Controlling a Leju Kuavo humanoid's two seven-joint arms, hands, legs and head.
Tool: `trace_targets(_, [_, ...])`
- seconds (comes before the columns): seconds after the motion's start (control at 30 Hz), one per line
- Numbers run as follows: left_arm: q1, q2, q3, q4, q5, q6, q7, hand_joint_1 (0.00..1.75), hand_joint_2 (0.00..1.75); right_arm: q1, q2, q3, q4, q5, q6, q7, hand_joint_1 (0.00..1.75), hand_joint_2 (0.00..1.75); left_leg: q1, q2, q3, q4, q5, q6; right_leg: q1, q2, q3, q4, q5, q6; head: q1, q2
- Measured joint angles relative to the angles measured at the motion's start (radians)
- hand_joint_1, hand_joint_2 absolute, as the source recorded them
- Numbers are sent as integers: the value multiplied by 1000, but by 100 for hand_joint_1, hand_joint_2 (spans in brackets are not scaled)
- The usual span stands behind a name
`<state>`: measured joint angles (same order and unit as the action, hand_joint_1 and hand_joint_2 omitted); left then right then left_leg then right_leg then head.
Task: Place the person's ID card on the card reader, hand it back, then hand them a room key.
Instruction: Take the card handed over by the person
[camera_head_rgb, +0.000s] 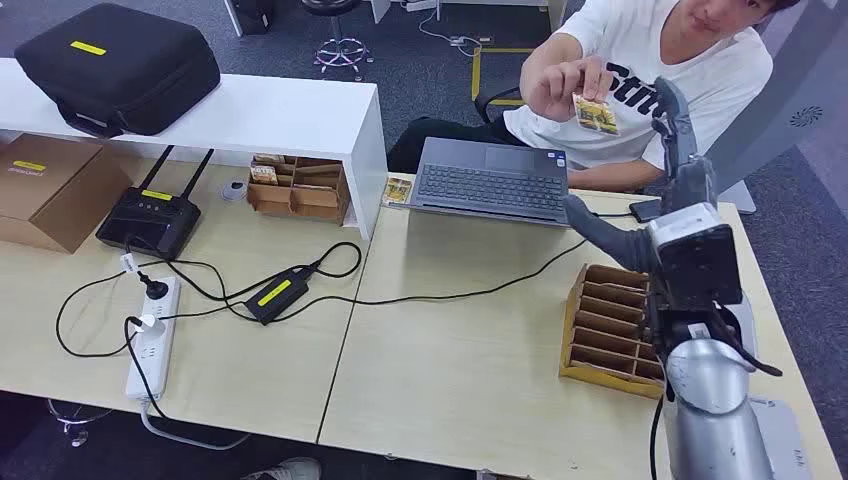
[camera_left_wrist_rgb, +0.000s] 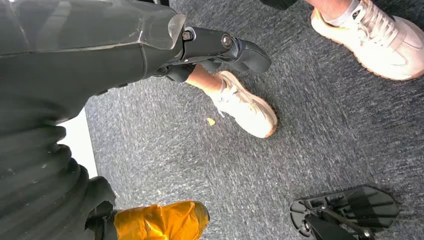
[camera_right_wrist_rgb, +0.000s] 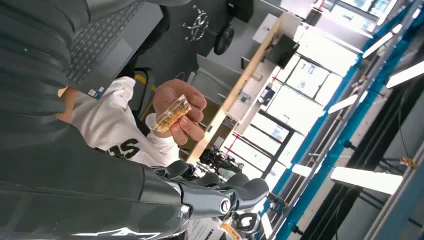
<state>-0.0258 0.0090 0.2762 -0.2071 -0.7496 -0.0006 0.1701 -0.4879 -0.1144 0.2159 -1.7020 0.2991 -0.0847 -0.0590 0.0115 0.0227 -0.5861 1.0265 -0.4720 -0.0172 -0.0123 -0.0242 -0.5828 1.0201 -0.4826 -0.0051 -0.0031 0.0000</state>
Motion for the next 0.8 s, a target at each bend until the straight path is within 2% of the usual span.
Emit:
trace_targets(0.07, [-1,0,0,0,-7,-3,0,0,175,-35,-2,21,35,21,-1,22,0,175,0,0,0,0,0,0,0,0,0,0,0,0,0,0])
trace_targets(0.27, [-10,0,-5,0,-48,-21,0,0,175,-251,-1,151,278,202,-33,134,0,175,0,-1,-1,0,0,0,0,-1,-1,1,0,0,0,0])
trace_targets(0.3, [-10,0,-6,0,-52,-22,0,0,175,-276,0,169,310,233,-45,143,5,175,0,-2,-1,0,0,0,0,-1,-1,1,0,0,0,0])
trace_targets(0.43, [-11,-1,-8,0,-67,-27,0,0,175,-338,2,224,404,363,-105,168,164,175,0,-2,-2,0,0,0,0,-2,-1,0,0,0,0,0])
trace_targets(0.5, [-11,-3,-9,0,-73,-28,-1,0,175,-354,2,241,435,400,-115,171,175,175,0,-3,-2,0,0,0,0,-2,-1,0,0,0,0,0])
trace_targets(0.8, [-10,-5,-14,0,-88,-29,-3,0,175,-364,3,268,509,462,-146,157,175,175,0,-3,-2,0,0,0,0,-2,-1,0,0,0,0,0])
